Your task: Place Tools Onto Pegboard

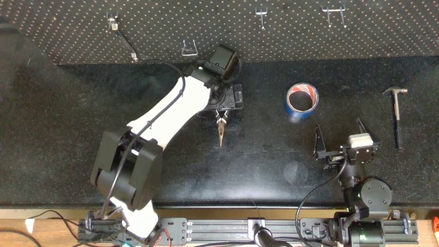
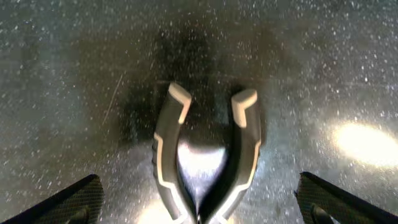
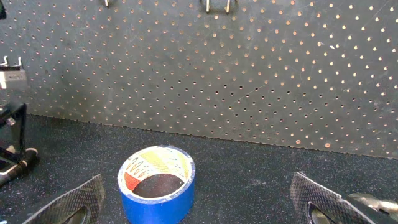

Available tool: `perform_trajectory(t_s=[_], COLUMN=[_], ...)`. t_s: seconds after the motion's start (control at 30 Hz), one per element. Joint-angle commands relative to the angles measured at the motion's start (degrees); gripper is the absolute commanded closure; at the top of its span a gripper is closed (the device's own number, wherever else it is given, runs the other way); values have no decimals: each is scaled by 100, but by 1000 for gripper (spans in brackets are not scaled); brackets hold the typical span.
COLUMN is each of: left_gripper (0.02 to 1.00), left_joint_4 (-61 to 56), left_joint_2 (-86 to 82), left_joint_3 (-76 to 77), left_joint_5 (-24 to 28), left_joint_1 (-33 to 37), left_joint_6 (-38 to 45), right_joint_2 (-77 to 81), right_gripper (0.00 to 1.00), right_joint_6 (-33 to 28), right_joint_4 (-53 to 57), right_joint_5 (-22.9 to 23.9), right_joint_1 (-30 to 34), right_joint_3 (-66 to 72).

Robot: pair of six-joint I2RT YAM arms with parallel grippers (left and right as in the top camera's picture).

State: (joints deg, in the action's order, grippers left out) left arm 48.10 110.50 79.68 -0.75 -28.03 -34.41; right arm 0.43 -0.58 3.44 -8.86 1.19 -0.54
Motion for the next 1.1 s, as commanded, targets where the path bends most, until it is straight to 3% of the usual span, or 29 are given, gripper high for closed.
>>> perform_trajectory(t_s=[0.03, 0.2, 0.87, 1.0, 1.1], left_gripper=[23, 20, 20, 257, 283], left_joint_4=[-216, -319, -417, -417, -417], left_joint_2=[251, 407, 614, 614, 614], left_joint_3=[144, 144, 144, 144, 144], left_joint_5=[-181, -160, -157, -68, -9], left_joint_1=[-7, -2, -2, -2, -2], left_joint_6=[-68, 319, 337, 337, 337], right_joint_2=[-37, -37, -37, -37, -37], right_gripper=[29, 25, 25, 25, 25], right_joint_6=[-61, -59, -61, -61, -61], right_joint_4=[20, 20, 20, 20, 20], right_joint_5=[33, 33, 33, 33, 33], right_joint_1=[35, 35, 35, 35, 35], right_joint_3=[22, 20, 22, 22, 22])
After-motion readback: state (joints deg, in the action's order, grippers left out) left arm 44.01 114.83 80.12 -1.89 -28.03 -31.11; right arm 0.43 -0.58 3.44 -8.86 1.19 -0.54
